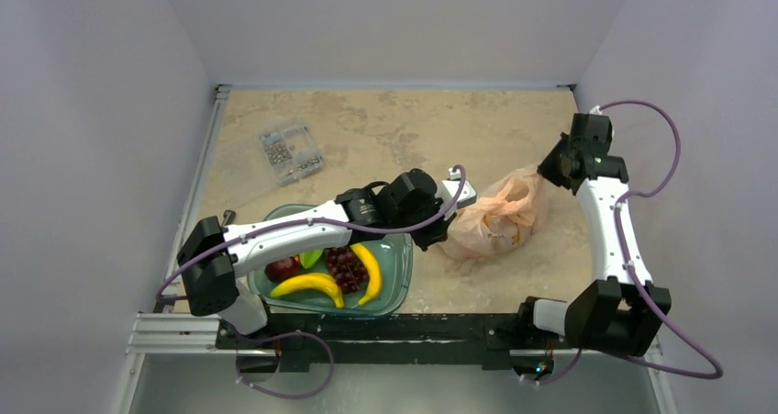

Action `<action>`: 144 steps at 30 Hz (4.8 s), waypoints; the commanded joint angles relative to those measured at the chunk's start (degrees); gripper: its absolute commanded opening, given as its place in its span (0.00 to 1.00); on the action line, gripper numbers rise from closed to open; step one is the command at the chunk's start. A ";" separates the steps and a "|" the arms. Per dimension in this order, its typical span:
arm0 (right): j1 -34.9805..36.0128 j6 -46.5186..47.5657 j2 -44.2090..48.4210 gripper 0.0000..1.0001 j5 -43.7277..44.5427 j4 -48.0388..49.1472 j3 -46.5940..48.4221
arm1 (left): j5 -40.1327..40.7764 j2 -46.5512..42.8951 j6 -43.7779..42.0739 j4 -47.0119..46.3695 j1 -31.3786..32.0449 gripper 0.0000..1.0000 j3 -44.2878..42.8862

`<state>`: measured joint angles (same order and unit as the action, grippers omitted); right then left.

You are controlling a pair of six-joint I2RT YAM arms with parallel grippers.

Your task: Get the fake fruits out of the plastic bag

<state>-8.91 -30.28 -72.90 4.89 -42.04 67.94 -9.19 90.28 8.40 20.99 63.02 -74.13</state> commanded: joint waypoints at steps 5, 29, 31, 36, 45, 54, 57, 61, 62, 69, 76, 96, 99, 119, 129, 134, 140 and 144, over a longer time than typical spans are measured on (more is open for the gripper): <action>2.86 6.27 8.40 0.30 -6.29 0.10 -4.10 | -3.59 -2.35 2.71 -0.15 0.04 0.30 -1.14; 8.02 1.02 25.65 0.64 -12.30 -8.21 -18.63 | 4.15 5.54 1.44 6.26 -0.97 0.87 -17.82; 8.03 0.73 25.75 0.64 -12.80 -7.18 -18.72 | 4.34 9.92 1.26 6.48 -0.91 0.86 -21.22; 8.03 -0.05 25.40 0.64 -13.33 -5.30 -18.70 | 3.97 14.93 1.19 4.75 -0.55 0.81 -24.65; 8.03 -2.50 24.34 0.59 -14.19 -1.43 -21.89 | 3.96 22.90 0.95 9.19 1.13 0.54 -31.27; 8.03 -7.42 25.57 0.07 -9.24 -0.43 -22.14 | 10.76 19.84 1.90 12.79 1.75 0.00 -30.22; 8.03 -9.01 24.81 0.00 -2.03 -2.53 -18.71 | 14.14 15.83 3.72 12.55 1.75 0.00 -25.16; 8.03 -11.55 22.85 0.00 9.44 -6.94 -12.72 | 19.11 8.27 5.44 6.69 1.90 0.00 -13.90; 8.03 -11.43 22.55 0.00 11.95 -7.43 -11.48 | 20.09 6.86 5.29 5.32 1.99 0.00 -11.81; 7.79 -9.65 19.63 0.00 25.94 -6.94 -4.95 | 27.68 1.26 4.48 2.85 6.50 0.00 -7.00; 4.66 -9.38 11.57 0.00 25.18 -3.46 -2.38 | 27.43 -3.30 1.52 -0.38 11.13 0.00 -4.35; 4.53 5.68 11.77 0.00 2.10 -6.15 3.46 | 29.71 -7.83 -1.14 -4.52 9.36 0.00 -1.82; 4.52 8.00 14.32 0.00 -4.12 -8.32 0.87 | 28.93 -7.97 -0.48 -3.76 8.07 0.00 -2.36; 4.87 10.89 27.08 0.00 -7.34 -12.90 -4.78 | 15.70 6.37 17.28 7.82 -10.55 0.00 -19.14; 6.88 10.92 26.43 0.00 -7.61 -11.61 -4.91 | 12.66 7.97 20.14 13.11 -14.15 0.00 -23.99; 6.96 10.52 27.11 0.00 -7.76 -9.96 -6.51 | 9.57 7.12 22.01 12.65 -14.15 0.00 -22.70; 6.97 9.81 26.86 0.00 -5.35 -9.86 -7.00 | 13.79 10.40 19.97 9.81 -14.92 0.00 -27.02; 6.97 8.33 26.18 0.00 -3.89 -11.32 -6.41 | 17.61 13.36 16.96 6.30 -15.48 0.00 -29.30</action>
<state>-2.24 -20.80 -46.46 -1.85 -53.98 60.82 4.75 101.23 27.90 32.97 48.53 -99.20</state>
